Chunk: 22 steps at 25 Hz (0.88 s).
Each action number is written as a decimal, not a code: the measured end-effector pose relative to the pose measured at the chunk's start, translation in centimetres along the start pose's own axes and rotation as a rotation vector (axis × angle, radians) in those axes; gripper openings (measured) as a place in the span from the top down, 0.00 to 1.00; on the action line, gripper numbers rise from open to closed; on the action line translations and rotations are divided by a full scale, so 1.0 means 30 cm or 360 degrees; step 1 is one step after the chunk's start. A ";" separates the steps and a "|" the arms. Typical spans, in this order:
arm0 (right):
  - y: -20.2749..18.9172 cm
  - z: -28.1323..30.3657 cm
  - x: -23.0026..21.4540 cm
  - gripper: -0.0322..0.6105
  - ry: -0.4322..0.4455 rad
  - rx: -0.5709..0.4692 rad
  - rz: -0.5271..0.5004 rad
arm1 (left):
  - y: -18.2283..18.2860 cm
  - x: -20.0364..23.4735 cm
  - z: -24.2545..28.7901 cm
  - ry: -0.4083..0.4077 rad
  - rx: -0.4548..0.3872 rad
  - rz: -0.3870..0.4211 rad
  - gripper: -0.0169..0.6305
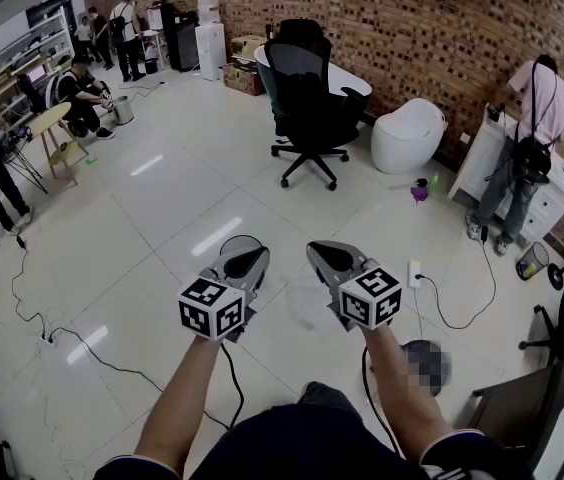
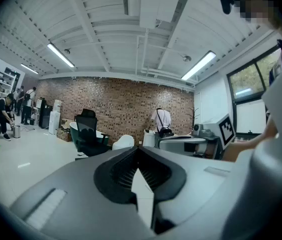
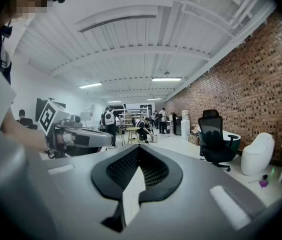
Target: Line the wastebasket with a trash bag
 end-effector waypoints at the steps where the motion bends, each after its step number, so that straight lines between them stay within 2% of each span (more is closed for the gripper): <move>1: 0.001 -0.002 -0.030 0.95 0.0000 0.0004 -0.0002 | -0.001 0.001 0.029 0.0003 0.0001 0.0000 0.96; 13: 0.036 -0.083 -0.365 0.95 -0.0053 0.0006 0.0029 | 0.010 -0.042 0.358 -0.0020 0.0034 -0.0014 0.96; 22: 0.027 -0.141 -0.535 0.95 -0.0096 -0.0019 0.0074 | 0.020 -0.074 0.540 -0.0057 0.0068 0.0003 0.96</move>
Point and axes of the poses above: the fingertips, and each gripper's own axes: z forward along the fingers, x to its left, y out of its top, the point moved 10 cm from there along -z, backward along the fingers, and after that the axes turned 6 degrees about z, right-handed, at the moved point
